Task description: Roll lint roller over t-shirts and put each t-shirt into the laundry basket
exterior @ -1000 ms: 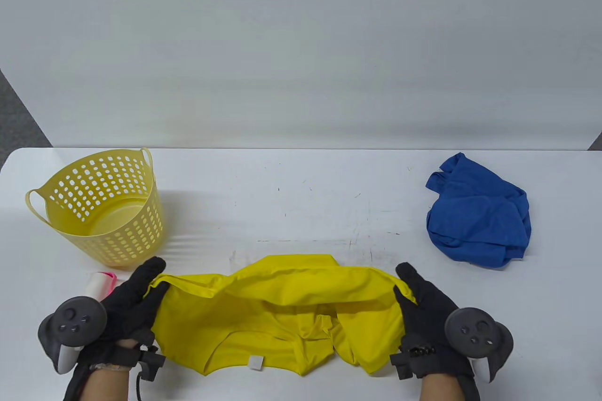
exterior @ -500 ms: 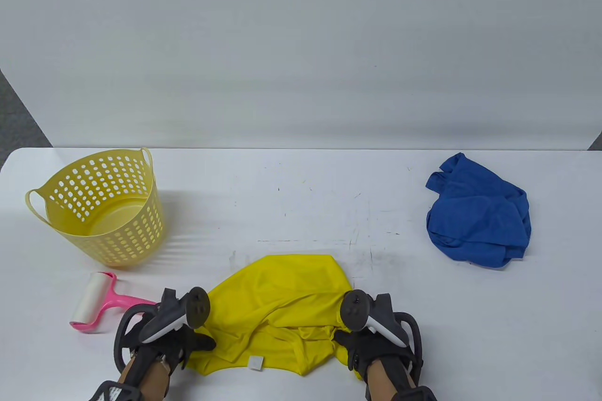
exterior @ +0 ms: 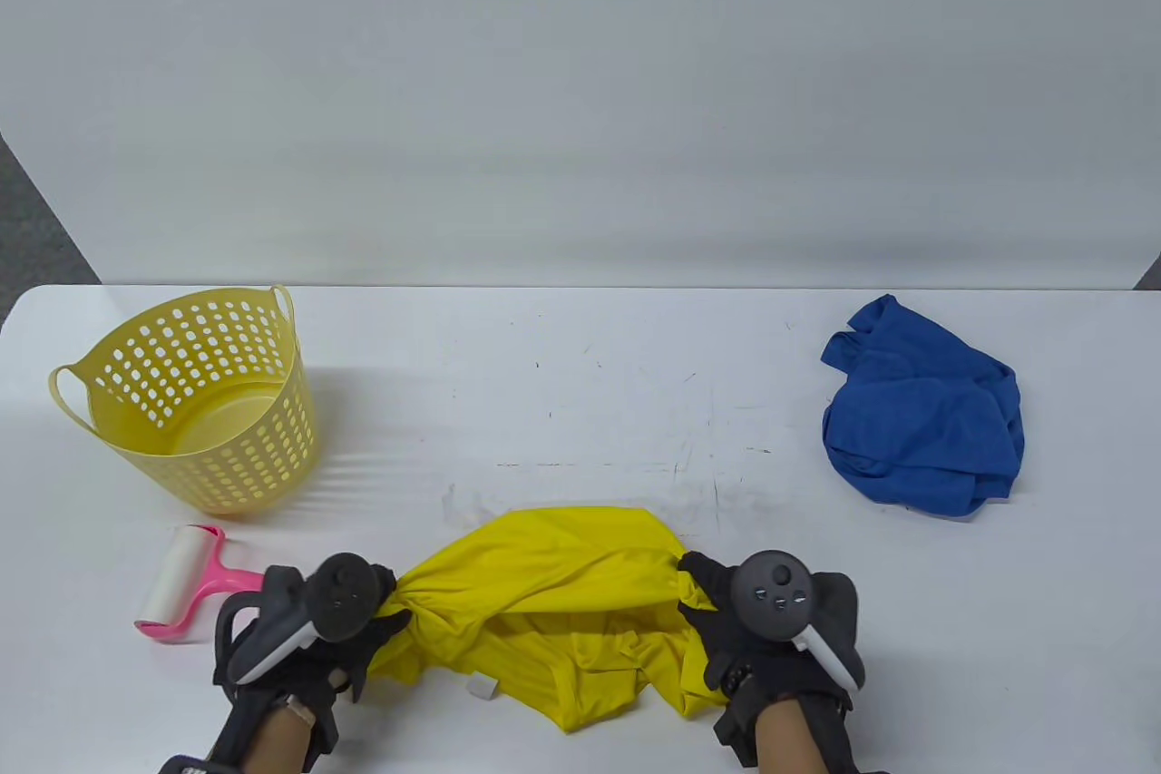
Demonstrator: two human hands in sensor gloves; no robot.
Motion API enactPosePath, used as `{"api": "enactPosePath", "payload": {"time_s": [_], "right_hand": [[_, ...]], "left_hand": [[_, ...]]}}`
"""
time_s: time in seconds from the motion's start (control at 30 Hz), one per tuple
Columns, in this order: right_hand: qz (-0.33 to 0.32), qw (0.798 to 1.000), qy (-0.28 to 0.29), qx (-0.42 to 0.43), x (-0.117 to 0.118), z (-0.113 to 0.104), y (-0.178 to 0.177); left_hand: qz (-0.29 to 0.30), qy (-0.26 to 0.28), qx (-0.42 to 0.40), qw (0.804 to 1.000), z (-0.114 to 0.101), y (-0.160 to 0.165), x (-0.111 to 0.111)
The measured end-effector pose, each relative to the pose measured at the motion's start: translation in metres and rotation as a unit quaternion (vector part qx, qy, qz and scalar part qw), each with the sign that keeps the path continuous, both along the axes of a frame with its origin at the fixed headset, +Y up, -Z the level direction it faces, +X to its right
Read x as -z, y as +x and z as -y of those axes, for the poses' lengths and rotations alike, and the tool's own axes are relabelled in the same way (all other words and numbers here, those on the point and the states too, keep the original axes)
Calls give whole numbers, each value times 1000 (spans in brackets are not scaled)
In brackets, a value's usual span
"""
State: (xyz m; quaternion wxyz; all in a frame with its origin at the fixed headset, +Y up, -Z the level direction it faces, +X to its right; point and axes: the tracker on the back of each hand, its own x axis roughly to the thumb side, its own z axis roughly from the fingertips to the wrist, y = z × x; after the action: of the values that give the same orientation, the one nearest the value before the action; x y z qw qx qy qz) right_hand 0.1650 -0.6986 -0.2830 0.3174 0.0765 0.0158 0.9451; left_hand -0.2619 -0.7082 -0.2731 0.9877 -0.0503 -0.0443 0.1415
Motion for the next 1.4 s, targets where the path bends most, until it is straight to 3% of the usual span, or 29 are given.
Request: {"api": "enactPosePath", "payload": {"time_s": [0.07, 0.13, 0.23, 0.3, 0.43, 0.5, 0.57, 0.63, 0.67, 0.7, 0.73, 0.77, 0.8, 0.83, 0.87, 0.9, 0.97, 1.03, 1.1, 1.17, 1.27, 1.33, 1.4], "right_hand": [[-21, 999, -11, 48, -5, -18, 7], [-50, 996, -17, 71, -12, -37, 10], [-90, 995, 9, 37, -34, -66, 8], [-134, 990, -19, 27, -52, -78, 5], [-192, 976, -98, 8, -63, -76, 2], [-184, 974, -134, -11, -55, -67, 1], [-156, 975, -145, -55, -28, -58, 1], [-110, 981, -138, -82, 8, -63, 0], [-84, 985, -122, -88, 24, -71, 1], [-31, 993, -63, -93, 45, -94, 2], [38, 995, 61, -73, 57, -125, 3], [93, 980, 168, -48, 57, -144, 4], [172, 934, 314, -12, 54, -165, 4], [222, 884, 410, 15, 52, -178, 3], [202, 890, 409, 11, 54, -184, 3], [165, 910, 381, -1, 57, -185, 3], [117, 940, 319, -31, 64, -174, 8], [79, 958, 260, -90, 65, -145, 17], [82, 952, 258, -140, 60, -119, 25], [44, 948, 243, -200, 48, -77, 35], [-1, 941, 214, -261, 25, -32, 46], [-33, 944, 168, -281, 14, -14, 50], [-83, 946, 45, -310, 4, 6, 54]], "left_hand": [[2, 30, -51, 998, -24, -9, -5], [13, 50, -52, 997, -48, -14, -12], [51, 54, -27, 997, -84, -17, -23], [71, 56, -14, 996, -103, -20, -30], [92, 42, -36, 994, -111, -21, -19], [87, 2, -24, 996, -102, -16, -1], [60, -29, 33, 997, -93, -5, 24], [20, -1, 105, 994, -101, 9, 45], [-3, 27, 129, 991, -109, 15, 51], [-55, 107, 159, 980, -129, 24, 58], [-98, 222, 166, 956, -155, 33, 58], [-116, 297, 161, 934, -171, 37, 55], [-110, 373, 148, 910, -192, 42, 51], [-101, 394, 132, 904, -208, 45, 49], [-96, 402, 126, 902, -216, 47, 48], [-89, 408, 137, 898, -223, 46, 47], [-41, 377, 173, 909, -215, 44, 49], [24, 326, 215, 920, -190, 43, 48], [51, 291, 246, 923, -162, 42, 44], [101, 240, 255, 931, -118, 41, 34], [158, 175, 260, 936, -69, 43, 15], [200, 129, 248, 939, -50, 43, 7], [243, -5, 237, 940, -28, 45, 2]]}}
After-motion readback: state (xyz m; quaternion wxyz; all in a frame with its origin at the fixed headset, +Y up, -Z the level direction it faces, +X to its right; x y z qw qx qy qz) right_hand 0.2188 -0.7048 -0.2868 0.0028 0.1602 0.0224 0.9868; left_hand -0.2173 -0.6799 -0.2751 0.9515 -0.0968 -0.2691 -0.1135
